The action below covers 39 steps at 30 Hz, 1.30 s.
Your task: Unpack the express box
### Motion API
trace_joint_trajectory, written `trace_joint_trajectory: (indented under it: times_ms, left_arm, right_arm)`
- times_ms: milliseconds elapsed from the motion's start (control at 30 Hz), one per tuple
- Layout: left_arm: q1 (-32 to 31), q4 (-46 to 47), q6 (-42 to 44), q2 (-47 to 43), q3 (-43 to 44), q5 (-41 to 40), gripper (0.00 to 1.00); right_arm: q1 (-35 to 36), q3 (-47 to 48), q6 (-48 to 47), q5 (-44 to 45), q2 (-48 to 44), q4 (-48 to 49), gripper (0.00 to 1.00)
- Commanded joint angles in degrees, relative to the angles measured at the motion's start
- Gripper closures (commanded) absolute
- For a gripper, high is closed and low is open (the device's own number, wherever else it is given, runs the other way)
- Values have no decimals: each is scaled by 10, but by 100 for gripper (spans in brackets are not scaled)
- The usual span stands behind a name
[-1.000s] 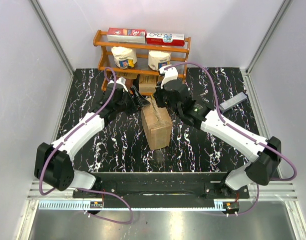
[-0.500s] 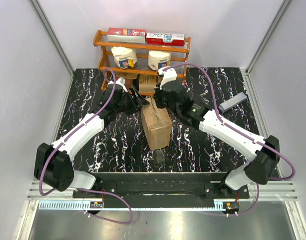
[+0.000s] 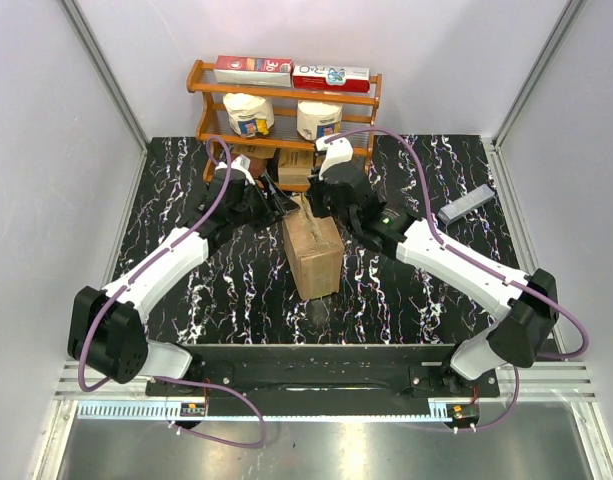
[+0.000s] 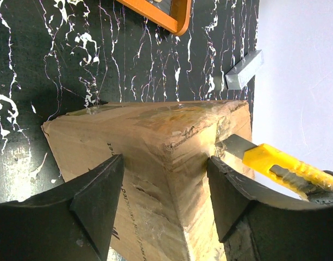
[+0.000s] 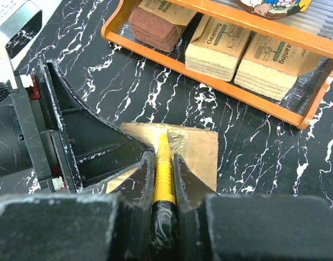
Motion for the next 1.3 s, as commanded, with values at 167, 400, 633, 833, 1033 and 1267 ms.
trace_joint_trajectory:
  times_ms: [167,400,633,833,1033,1267]
  left_arm:
    - [0,-34,6,-2,-21,-7,38]
    - [-1,-31,-14,-1,-29,-13,42]
    - [-2,-16,-41,-4,-41,-25,45]
    - [-4,-9,-59,2,-44,-32,46]
    - [-10,-28,-68,-4,-44,-74,48]
    - [-24,-49,-80,-11,-43,-120,50]
  right_arm:
    - [6,-10,14,34,3,-1,100]
    - [7,-19,31,31,-12,-51,100]
    - [9,-6,51,20,-17,-115,100]
    - [10,18,63,10,-15,-151,100]
    - [10,69,75,6,-12,-216,100]
    - [10,117,107,-24,5,-296,100]
